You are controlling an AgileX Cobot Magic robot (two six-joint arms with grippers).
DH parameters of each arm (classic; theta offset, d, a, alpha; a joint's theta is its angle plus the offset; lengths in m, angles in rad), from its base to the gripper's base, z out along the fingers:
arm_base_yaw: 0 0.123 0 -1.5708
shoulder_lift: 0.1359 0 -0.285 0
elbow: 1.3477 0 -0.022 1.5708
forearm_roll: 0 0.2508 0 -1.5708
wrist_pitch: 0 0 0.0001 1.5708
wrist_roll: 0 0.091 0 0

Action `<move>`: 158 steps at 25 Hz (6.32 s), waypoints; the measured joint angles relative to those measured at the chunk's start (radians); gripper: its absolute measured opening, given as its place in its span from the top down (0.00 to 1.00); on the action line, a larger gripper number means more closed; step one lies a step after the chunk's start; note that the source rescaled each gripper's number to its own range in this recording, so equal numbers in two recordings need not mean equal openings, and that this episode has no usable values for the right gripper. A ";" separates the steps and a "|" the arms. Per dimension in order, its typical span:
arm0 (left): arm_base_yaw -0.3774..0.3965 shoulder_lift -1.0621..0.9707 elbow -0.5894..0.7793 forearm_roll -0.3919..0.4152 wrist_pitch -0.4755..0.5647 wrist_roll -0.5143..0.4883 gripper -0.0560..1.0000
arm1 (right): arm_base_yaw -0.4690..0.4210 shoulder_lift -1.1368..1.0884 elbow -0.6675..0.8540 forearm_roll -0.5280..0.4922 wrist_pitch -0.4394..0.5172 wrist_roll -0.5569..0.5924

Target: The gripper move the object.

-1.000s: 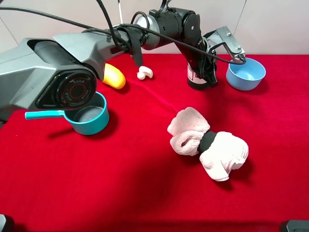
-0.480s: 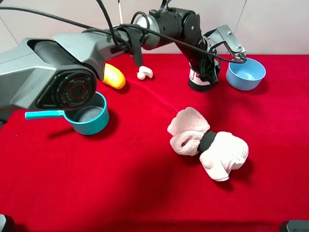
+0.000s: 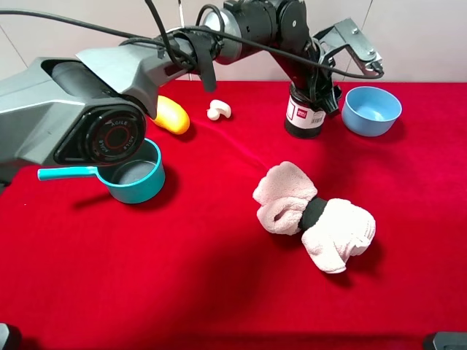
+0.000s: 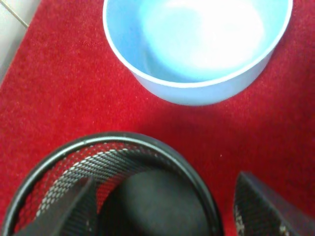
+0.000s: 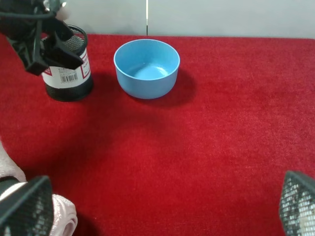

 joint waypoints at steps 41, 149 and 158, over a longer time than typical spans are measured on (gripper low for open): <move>-0.003 -0.195 -0.125 0.085 0.505 -0.093 0.37 | 0.000 0.000 0.000 0.000 0.000 0.000; 0.539 -2.388 1.751 0.265 0.507 -0.673 0.00 | 0.000 0.000 0.000 0.000 0.001 0.000; 0.677 -2.390 1.863 0.250 0.450 -0.671 0.00 | 0.000 0.000 0.000 0.000 0.001 0.000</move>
